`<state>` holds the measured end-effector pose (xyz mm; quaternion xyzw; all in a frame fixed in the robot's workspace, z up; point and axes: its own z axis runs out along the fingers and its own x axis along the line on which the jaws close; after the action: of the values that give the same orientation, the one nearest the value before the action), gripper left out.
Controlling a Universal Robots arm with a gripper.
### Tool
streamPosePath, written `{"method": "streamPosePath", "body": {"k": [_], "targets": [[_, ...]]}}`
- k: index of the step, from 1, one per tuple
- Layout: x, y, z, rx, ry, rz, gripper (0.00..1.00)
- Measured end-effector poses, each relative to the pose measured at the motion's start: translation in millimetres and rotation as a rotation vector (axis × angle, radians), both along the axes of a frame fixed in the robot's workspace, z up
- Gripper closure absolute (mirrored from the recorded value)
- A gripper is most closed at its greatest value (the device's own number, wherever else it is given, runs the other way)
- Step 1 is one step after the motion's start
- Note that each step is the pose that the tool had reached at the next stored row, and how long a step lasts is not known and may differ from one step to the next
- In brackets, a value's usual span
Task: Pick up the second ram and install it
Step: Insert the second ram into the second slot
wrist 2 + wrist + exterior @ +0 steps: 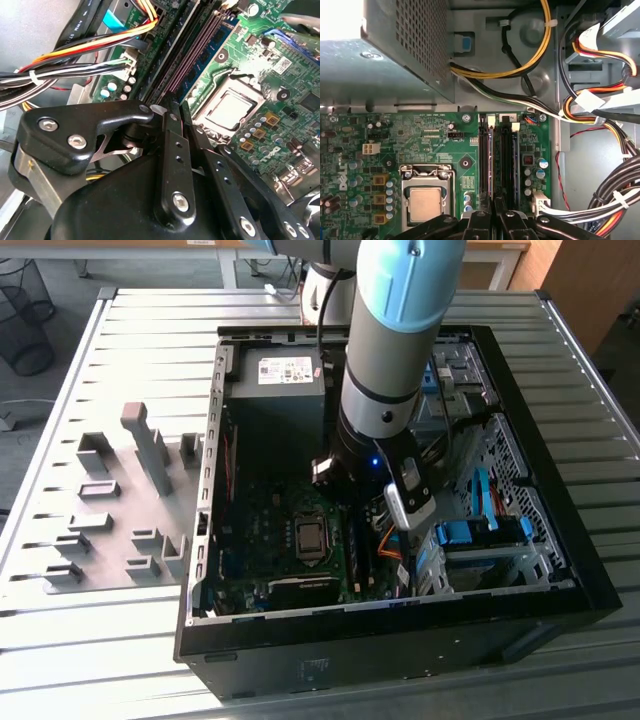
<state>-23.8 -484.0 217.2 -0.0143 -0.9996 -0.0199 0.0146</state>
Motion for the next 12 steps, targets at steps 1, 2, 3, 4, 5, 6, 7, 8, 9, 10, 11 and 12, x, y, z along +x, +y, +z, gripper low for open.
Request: {"method": "streamPosePath", "body": {"k": [1, 2, 3, 4, 5, 6, 7, 8, 9, 10, 11, 12], "targets": [[-0.1, 0.0, -0.5, 0.0003, 0.0000, 0.000, 0.86], [-0.1, 0.1, -1.1, 0.0004, 0.0000, 0.000, 0.86], [-0.1, 0.0, -1.4, 0.0001, 0.0001, 0.000, 0.86], [-0.2, -0.1, -1.6, -0.0001, 0.0002, 0.000, 0.86], [-0.2, -0.1, -1.7, 0.0000, 0.0002, 0.000, 0.86], [-0.2, 0.0, -1.8, 0.0001, 0.0002, 0.000, 0.86], [-0.2, 0.0, -1.9, 0.0006, 0.0001, 0.000, 0.86], [-0.2, 0.0, -2.0, 0.0013, 0.0000, 0.000, 0.86], [-0.2, -0.3, -1.9, 0.0031, 0.0001, 0.000, 0.86], [-0.2, -0.6, -1.5, 0.0068, -0.0001, 0.000, 0.86], [-0.1, -0.9, -1.0, 0.0110, 0.0000, 0.000, 0.86], [-0.1, -1.6, -0.6, 0.0137, 0.0003, 0.000, 0.86]]}}
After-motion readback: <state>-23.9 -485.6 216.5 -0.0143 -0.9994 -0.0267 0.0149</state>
